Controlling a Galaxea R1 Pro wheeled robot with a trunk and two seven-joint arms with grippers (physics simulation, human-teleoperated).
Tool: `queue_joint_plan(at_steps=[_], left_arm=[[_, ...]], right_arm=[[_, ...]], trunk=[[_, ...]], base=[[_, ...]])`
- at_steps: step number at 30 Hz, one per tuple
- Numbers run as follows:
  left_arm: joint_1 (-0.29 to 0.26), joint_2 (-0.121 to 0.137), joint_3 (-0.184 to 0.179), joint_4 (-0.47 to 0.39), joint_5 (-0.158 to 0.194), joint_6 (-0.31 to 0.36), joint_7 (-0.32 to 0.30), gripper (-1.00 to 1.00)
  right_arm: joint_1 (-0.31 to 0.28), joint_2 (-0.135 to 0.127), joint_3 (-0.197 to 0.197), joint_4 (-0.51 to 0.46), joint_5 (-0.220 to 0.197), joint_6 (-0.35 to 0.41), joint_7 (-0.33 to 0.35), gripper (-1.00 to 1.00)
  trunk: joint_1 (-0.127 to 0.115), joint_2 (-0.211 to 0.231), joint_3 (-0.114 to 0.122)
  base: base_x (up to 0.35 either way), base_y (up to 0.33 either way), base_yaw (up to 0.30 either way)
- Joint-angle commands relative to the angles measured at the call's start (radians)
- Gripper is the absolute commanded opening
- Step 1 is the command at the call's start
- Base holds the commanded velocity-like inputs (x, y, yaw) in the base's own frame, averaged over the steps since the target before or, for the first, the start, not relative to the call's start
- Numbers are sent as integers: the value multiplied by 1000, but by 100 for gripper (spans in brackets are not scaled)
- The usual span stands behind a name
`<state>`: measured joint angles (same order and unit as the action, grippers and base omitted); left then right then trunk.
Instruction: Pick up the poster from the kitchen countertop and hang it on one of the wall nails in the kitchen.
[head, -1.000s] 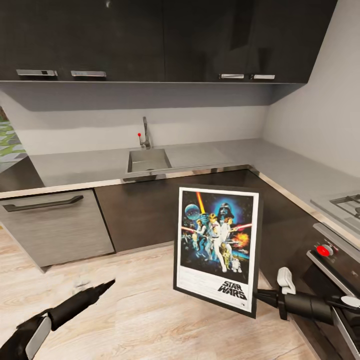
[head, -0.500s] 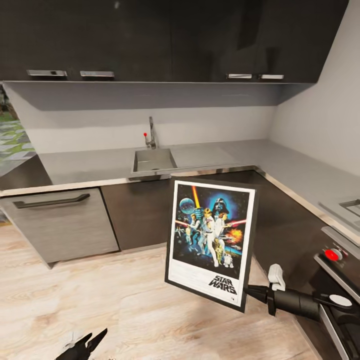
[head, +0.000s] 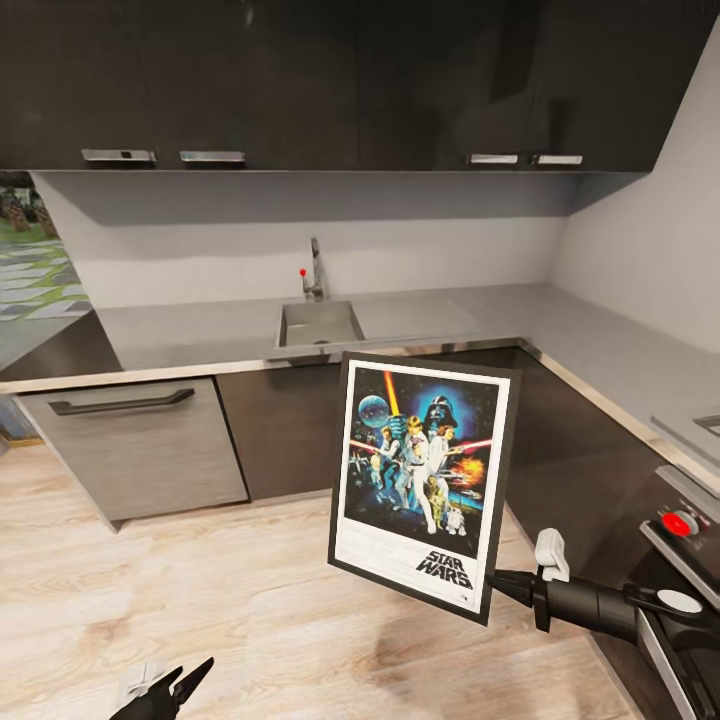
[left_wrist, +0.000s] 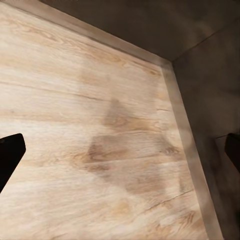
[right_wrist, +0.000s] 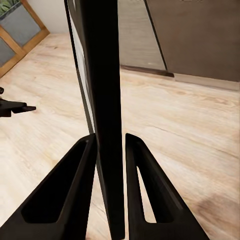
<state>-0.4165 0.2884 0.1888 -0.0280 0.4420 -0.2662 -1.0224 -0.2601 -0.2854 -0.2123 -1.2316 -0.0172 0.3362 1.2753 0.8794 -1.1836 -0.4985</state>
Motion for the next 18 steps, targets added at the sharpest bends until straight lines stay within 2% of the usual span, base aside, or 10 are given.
queue_joint_plan(at_steps=[1,18], left_arm=[[-1,0,8,1,-8,-6,-2,100],[-1,-1,8,2,-8,-4,-1,100]], right_arm=[[-1,0,-1,0,-3,12,6,-100],[-1,0,-2,0,-5,12,6,-100]], trunk=[[-4,7,2],[-69,126,56]], base=[[0,0,6],[0,0,1]])
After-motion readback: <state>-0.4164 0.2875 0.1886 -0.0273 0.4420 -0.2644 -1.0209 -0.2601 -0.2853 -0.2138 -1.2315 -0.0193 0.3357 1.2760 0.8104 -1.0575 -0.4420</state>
